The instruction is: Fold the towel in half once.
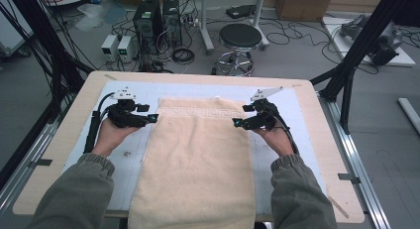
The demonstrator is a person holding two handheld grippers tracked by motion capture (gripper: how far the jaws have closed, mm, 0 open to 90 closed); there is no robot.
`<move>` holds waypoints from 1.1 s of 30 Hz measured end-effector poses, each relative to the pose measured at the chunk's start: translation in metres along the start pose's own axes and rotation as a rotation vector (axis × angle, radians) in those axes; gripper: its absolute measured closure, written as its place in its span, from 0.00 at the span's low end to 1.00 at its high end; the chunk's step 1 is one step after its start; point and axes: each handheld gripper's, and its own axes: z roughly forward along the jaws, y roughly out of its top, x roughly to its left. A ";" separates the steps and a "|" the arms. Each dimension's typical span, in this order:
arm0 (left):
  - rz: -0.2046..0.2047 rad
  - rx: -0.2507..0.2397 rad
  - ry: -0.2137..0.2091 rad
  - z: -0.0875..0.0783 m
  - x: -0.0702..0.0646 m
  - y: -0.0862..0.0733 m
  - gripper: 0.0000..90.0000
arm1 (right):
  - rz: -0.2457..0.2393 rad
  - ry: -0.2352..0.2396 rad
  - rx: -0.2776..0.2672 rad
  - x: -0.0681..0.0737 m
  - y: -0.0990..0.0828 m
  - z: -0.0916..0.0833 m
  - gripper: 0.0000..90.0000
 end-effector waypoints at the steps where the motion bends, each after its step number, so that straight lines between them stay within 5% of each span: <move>1: -0.006 0.007 0.001 0.005 0.002 -0.002 0.44 | 0.015 -0.002 0.015 -0.005 -0.004 0.006 0.28; 8: 0.001 0.041 0.020 0.036 0.001 -0.014 0.49 | 0.062 -0.083 0.044 -0.019 -0.019 0.026 0.35; 15: -0.030 0.086 0.026 0.058 0.000 -0.023 0.58 | 0.097 -0.111 0.060 -0.024 -0.038 0.034 0.41; 23: -0.007 0.128 0.093 0.065 -0.003 -0.027 0.76 | 0.103 -0.145 0.069 -0.020 -0.043 0.041 0.68; 28: -0.028 0.135 0.088 0.065 -0.002 -0.026 0.92 | 0.102 -0.105 0.079 -0.020 -0.041 0.042 0.90; 33: -0.041 0.125 0.081 0.058 -0.001 -0.024 0.96 | 0.113 -0.059 0.080 -0.018 -0.038 0.037 0.94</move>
